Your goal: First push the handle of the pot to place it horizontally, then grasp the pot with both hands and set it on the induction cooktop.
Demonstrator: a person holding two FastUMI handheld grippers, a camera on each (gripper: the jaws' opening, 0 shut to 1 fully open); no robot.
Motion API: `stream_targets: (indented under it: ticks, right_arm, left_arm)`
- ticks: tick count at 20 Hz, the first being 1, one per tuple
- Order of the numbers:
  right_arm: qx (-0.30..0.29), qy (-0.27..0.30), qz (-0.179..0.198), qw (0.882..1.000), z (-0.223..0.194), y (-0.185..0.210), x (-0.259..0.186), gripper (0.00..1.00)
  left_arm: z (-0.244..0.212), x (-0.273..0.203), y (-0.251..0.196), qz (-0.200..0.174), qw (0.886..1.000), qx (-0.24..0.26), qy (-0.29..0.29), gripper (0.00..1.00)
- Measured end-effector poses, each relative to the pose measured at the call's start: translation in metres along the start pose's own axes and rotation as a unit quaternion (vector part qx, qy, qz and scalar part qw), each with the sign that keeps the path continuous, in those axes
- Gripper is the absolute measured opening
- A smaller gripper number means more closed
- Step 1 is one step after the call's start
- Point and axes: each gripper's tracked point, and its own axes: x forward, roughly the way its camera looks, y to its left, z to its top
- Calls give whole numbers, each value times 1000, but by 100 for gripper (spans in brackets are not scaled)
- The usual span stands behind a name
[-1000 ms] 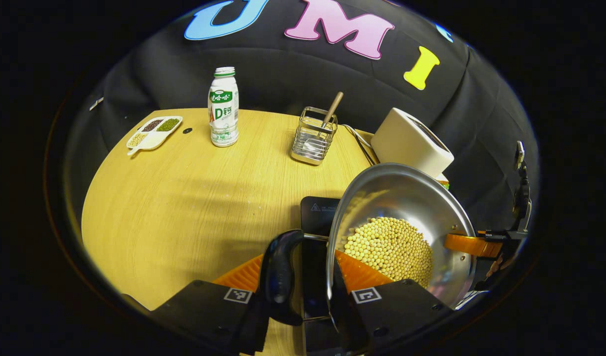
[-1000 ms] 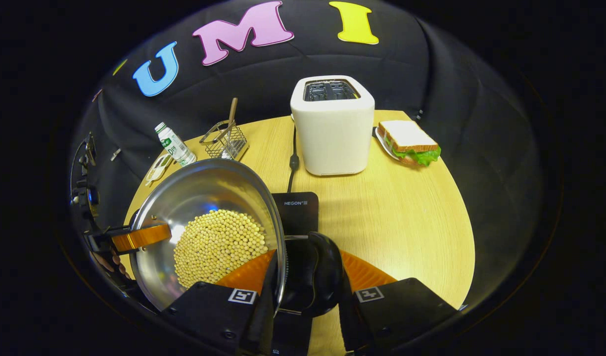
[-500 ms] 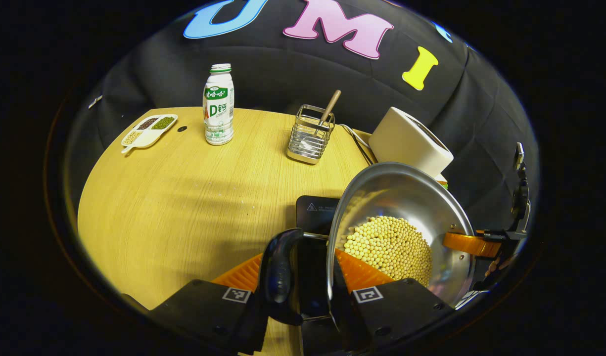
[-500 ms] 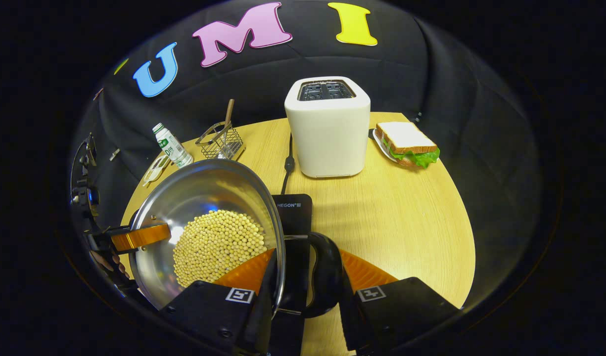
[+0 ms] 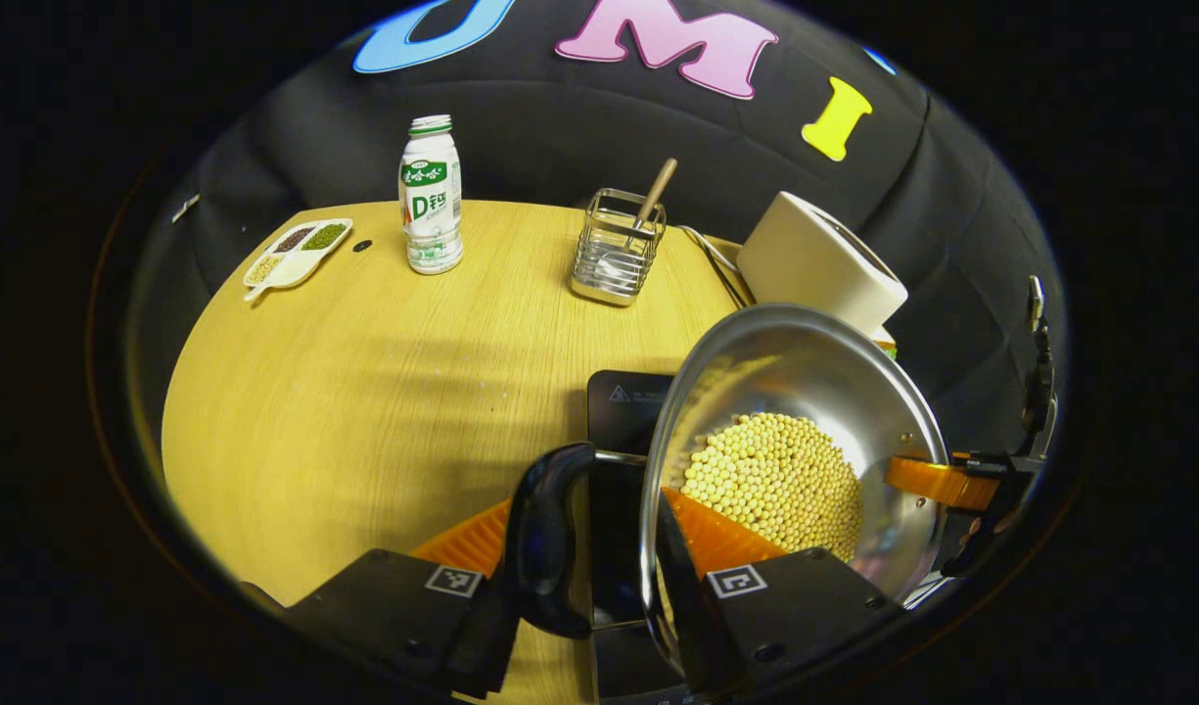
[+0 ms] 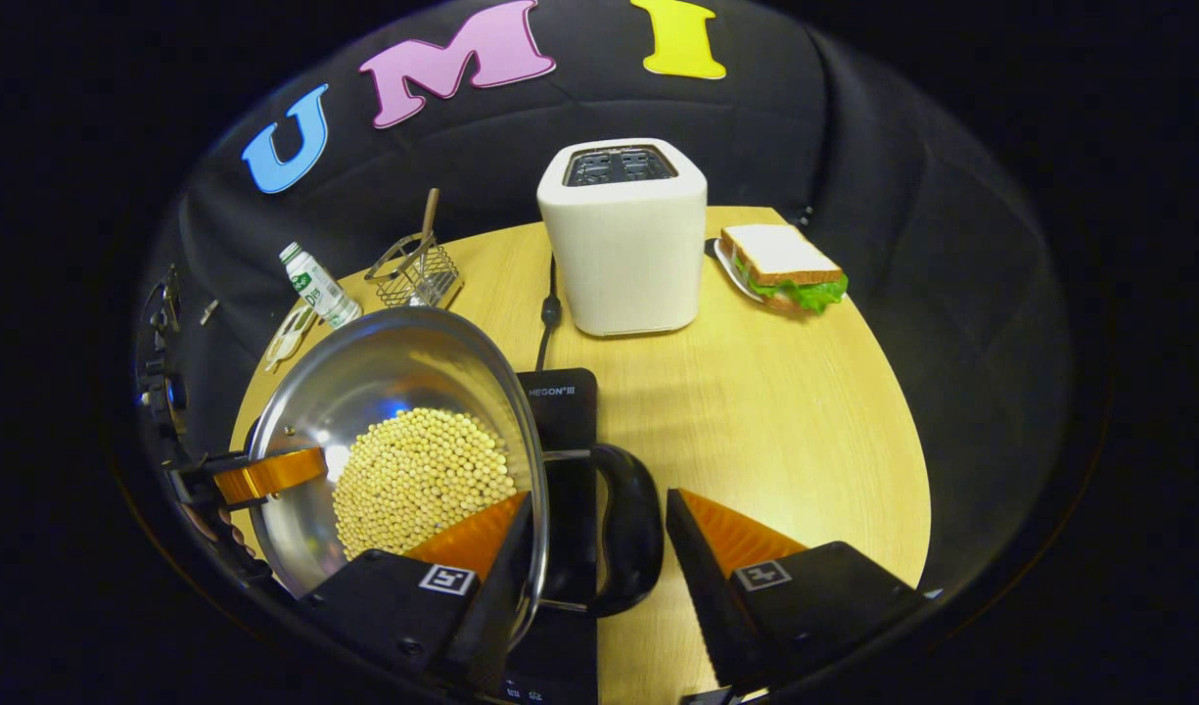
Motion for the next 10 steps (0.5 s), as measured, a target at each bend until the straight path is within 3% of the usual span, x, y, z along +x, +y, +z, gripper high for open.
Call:
stream_targets:
  ticks: [1,2,3,4,10]
  right_arm:
    - [7,-9,-2,1000,3,-1,-7,87]
    - [12,-20,-5,1000,7,-1,-13,92]
    - [16,-29,-9,999,9,-3,-24,100]
    - [19,-41,-15,999,12,-5,-32,99]
    - [17,-148,-55,987,40,-8,-116,99]
  left_arm:
    - [2,-3,-1,5,1000,11,-3,70]
    - [4,-10,-2,8,1000,21,-8,84]
    - [6,-16,-3,11,999,33,-14,92]
    - [10,-22,-3,15,999,44,-23,96]
    - [41,-103,-17,2,991,84,-102,96]
